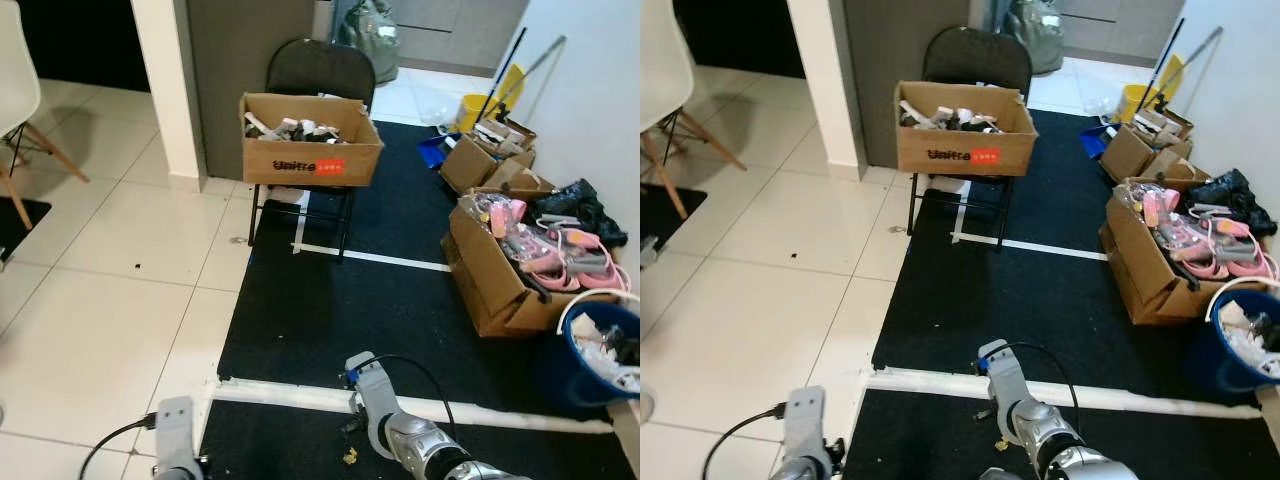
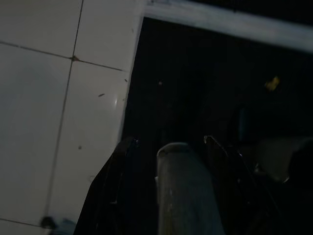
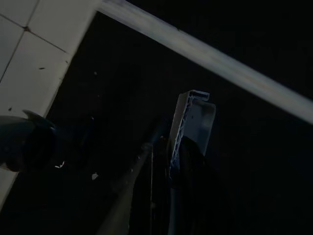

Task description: Picking trash to rubbish bin

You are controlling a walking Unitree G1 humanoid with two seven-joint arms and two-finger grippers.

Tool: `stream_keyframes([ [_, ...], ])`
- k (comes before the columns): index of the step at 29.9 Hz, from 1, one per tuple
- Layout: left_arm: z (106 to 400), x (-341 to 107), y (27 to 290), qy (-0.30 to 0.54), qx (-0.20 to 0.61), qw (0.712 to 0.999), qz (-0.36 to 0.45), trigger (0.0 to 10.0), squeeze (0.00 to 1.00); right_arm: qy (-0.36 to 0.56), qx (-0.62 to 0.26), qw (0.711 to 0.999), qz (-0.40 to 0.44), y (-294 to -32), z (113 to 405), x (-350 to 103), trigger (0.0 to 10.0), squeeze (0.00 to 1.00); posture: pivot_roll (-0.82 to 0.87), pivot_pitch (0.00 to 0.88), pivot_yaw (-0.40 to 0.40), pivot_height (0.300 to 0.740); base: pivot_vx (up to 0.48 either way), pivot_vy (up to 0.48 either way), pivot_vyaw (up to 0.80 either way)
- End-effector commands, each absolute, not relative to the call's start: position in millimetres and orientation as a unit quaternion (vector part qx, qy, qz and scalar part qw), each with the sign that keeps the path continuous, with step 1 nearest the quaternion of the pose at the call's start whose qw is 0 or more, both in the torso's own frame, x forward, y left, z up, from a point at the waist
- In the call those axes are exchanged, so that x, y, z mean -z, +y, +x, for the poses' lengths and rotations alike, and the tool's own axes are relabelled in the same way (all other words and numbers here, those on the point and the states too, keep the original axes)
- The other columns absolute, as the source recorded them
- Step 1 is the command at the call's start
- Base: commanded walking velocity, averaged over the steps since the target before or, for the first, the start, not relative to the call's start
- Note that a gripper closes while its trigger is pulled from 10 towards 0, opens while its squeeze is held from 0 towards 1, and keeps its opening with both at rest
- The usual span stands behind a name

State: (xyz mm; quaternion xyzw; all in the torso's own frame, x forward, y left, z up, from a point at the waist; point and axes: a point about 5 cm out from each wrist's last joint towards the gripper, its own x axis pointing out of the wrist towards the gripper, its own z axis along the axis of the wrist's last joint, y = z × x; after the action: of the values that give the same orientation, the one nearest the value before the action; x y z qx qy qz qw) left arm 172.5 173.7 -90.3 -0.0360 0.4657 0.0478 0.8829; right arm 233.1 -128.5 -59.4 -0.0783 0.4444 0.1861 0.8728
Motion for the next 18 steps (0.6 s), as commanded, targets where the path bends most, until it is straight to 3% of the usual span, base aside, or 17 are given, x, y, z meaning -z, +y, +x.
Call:
stream_keyframes([
  [1, 160.1, 96.6, 164.2, 0.489, -0.027, 0.871, -0.027, 10.0, 0.0, 0.451, -0.155, 0.878, -0.05, -138.2, 228.6, 62.5, 10.0, 0.0, -0.04, 0.03, -0.021, 0.74, 0.0, 0.0, 0.0],
  [5, 153.0, 98.8, 168.0, 0.493, -0.014, 0.87, -0.022, 10.0, 0.0, 0.465, -0.106, 0.879, -0.009, -154.4, 220.6, 67.4, 10.0, 0.0, -0.03, 0.055, -0.002, 0.74, 0.0, 0.0, 0.0],
  [8, 131.3, 105.2, 184.3, 0.52, -0.026, 0.854, -0.004, 10.0, 0.0, 0.49, -0.124, 0.862, -0.042, -157.4, 205.7, 75.8, 10.0, 0.0, -0.03, 0.059, 0.002, 0.74, 0.0, 0.0, 0.0],
  [12, 116.7, 107.9, 198.1, 0.536, -0.033, 0.843, 0.014, 10.0, 0.0, 0.483, -0.138, 0.862, -0.063, -154.4, 206.9, 75.2, 10.0, 0.0, -0.02, 0.047, 0.003, 0.74, 0.0, 0.0, 0.0],
  [18, 126.4, 103.0, 209.5, 0.52, -0.047, 0.852, 0.049, 10.0, 0.0, 0.478, -0.165, 0.86, -0.072, -142.1, 210.8, 73.2, 10.0, 0.0, 0.01, 0.04, -0.008, 0.74, 0.0, 0.0, 0.0],
])
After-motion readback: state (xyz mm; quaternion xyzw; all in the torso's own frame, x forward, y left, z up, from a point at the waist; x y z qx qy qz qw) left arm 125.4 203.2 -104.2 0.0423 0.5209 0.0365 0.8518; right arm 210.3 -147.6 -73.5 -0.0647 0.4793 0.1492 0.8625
